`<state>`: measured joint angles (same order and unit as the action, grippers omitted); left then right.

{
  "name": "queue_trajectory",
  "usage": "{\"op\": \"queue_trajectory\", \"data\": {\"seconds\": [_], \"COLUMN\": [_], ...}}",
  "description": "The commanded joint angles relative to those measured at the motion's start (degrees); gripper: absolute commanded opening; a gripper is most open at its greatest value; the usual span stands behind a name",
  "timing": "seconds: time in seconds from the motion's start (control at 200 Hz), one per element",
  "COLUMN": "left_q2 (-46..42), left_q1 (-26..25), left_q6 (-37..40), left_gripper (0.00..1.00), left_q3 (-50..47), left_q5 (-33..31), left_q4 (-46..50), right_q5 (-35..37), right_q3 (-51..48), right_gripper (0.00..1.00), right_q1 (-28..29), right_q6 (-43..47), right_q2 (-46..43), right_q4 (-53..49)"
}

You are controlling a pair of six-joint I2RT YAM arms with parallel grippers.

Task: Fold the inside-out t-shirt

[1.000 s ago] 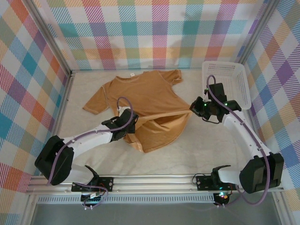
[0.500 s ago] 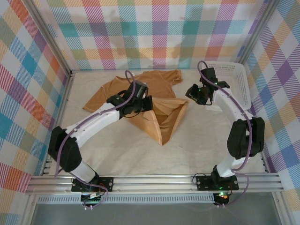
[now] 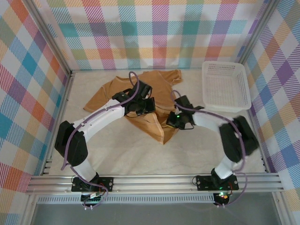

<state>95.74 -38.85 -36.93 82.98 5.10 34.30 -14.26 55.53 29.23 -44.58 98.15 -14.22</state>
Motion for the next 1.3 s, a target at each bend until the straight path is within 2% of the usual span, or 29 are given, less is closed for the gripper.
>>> {"op": "queue_trajectory", "data": {"seconds": [0.0, 0.1, 0.215, 0.3, 0.45, 0.565, 0.665, 0.775, 0.845, 0.96, 1.02, 1.105, 1.295], "left_q2": [-2.46, -4.51, -6.28, -6.97, -7.3, -8.17, -9.78, -12.24, -13.44, -14.62, -15.12, -15.67, -15.73], "left_q1": [0.57, 0.44, -0.15, -0.35, -0.46, -0.44, -0.44, -0.22, 0.21, 1.94, 3.0, 4.7, 10.81], "left_q6": [-2.2, -4.14, -5.49, -6.53, -7.58, -7.47, -7.35, -6.03, -5.0, -4.62, -4.9, -4.75, -3.76], "left_gripper": [0.0, 0.0, 0.0, 0.0, 0.0, 0.0, 0.0, 0.0, 0.0, 0.0, 0.0, 0.0, 0.0], "left_q3": [3.59, 5.29, 7.66, 9.43, 12.67, 13.89, 14.23, 14.39, 14.2, 11.67, 9.83, 7.45, 2.3], "left_q5": [0.7, 1.81, 2.1, 2.49, 3.47, 3.73, 3.68, 1.58, -0.8, -1.17, -0.42, -0.01, 0.89], "left_q4": [2.61, 1.64, 1.66, 1.52, 2.09, 2.26, 2.17, 3.72, 5.52, 6.33, 5.82, 5.35, 3.94], "right_q5": [-2.74, -1.84, -1.32, 1.34, 5.9, 8.4, 12.11, 17.06, 18.59, 19.01, 19.49, 18.8, 13.73], "right_q3": [6.2, 13.4, 21.62, 28.99, 43.41, 53.0, 62.76, 70.92, 71.84, 70.99, 69.45, 64.75, 54.26], "right_gripper": [0.05, 0.14, 0.35, 0.58, 0.77, 0.83, 0.83, 0.8, 0.69, 0.43, 0.18, 0.0, 0.0], "right_q1": [1.97, 3.17, 3.63, 4.63, 6.06, 8.29, 10.15, 11.52, 11.87, 11.81, 11.65, 10.75, 8.11], "right_q6": [-5.03, -7.45, -9.01, -9.13, -8.78, -9.7, -10.5, -10.13, -9.83, -8.95, -7.57, -4.66, 4.0], "right_q2": [9.4, 14.83, 19.14, 23.63, 33.87, 41.58, 48.37, 53.17, 54.02, 53.46, 52.05, 48.08, 34.24], "right_q4": [14.42, 17.01, 16.86, 14.8, 5.29, -1.95, -11.29, -19.69, -20.64, -21.38, -21.43, -19.74, -17.41]}}
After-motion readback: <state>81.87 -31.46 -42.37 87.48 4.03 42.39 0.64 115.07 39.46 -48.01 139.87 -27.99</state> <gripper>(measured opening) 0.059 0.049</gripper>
